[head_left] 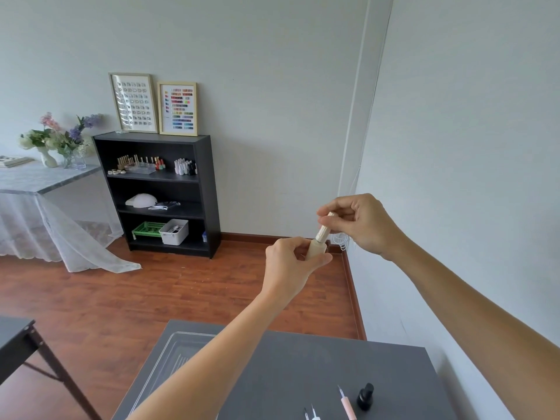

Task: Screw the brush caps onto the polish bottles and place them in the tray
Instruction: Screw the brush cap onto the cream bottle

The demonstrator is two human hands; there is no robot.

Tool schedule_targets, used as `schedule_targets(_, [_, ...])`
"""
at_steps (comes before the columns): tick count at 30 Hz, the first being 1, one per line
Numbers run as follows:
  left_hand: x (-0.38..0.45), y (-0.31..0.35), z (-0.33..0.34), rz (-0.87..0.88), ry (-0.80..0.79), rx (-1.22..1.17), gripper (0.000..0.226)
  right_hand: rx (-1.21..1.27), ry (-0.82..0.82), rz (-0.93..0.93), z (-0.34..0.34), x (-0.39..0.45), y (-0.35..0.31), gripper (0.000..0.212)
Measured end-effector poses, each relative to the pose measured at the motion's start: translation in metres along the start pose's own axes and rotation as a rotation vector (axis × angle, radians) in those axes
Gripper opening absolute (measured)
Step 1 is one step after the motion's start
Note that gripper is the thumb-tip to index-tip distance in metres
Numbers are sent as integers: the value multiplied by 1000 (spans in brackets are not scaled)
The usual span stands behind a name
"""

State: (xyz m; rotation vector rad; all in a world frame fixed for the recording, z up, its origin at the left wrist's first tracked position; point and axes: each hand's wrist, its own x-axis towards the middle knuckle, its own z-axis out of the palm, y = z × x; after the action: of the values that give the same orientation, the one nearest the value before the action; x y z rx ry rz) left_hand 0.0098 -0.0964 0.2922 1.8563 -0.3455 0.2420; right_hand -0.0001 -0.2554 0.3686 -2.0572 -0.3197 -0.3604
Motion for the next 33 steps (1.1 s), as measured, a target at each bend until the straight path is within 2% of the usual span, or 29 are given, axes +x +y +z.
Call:
schedule_targets(1, [-1,0,1,0,-4,2,20,-13,45,9,1,0,-1,8])
schedule_targets(3, [-2,0,4,-4,-15,5,20,-71,128,17,4,1,-2,27])
schedule_targets(6, [-4,1,7,-7,-26,-4,21,-322,237,2,10,3,-1,50])
schedule_targets(8, [-4,2,7,-9,-22,-13,22,-357,229,5,11,2,0,47])
schedule_targets(11, [-4,3,4,-20,-11,-16,19,-96,4,49,5,-1,3,30])
schedule_targets(14, [-4,3,0,-19,0,-17,17,179,-145,48,-1,-6,7,35])
schedule_targets(16, [-4,3,0,-16,3,-14,18,221,-112,38,-1,-7,8,31])
schedule_targets(19, [-6,2,4,-25,-13,-28,15,144,24,56,0,-8,6,16])
schedule_targets(24, [-8,3,8,-24,-25,-28,23,-124,171,65,9,-8,6,40])
schedule_targets(26, [-8,4,8,-25,-25,-34,23,-111,123,89,9,-10,7,39])
schedule_targets(30, [-8,4,6,-30,-13,-32,19,241,-109,79,0,-13,8,36])
schedule_targets(33, [-8,2,6,-30,-11,-29,19,277,-66,52,-1,-14,8,27])
